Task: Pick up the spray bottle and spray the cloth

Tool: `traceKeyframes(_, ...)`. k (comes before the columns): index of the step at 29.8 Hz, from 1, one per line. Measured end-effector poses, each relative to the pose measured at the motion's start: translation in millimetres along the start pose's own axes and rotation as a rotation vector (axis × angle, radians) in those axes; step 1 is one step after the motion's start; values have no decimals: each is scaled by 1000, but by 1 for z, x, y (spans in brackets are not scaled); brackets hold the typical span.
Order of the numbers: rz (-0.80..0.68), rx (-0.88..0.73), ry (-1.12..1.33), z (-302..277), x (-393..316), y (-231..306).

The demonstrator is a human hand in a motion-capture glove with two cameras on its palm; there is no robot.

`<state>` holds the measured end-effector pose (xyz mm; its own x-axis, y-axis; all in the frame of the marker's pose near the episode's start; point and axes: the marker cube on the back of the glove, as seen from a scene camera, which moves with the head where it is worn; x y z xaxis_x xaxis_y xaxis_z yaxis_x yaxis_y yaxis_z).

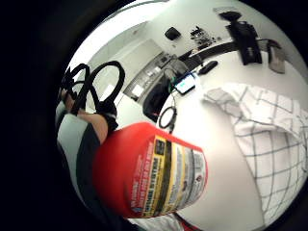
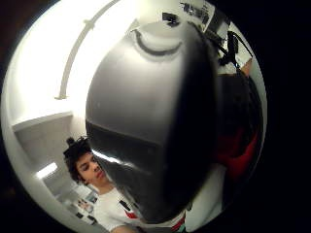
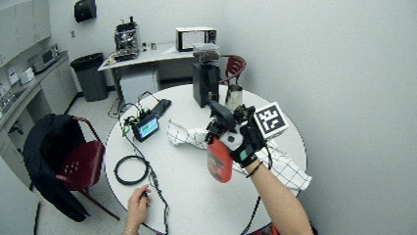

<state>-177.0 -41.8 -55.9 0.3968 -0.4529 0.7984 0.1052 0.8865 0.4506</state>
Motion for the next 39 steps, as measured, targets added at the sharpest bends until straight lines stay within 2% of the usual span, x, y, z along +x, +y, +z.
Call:
traceKeyframes(12, 22, -13, -42, 68, 29, 10)
traceKeyframes(25, 37, -51, -64, 83, 43, 17)
traceKeyframes(31, 74, -116, -98, 88, 59, 37)
traceKeyframes(39, 128, -96, -142, 66, 66, 66)
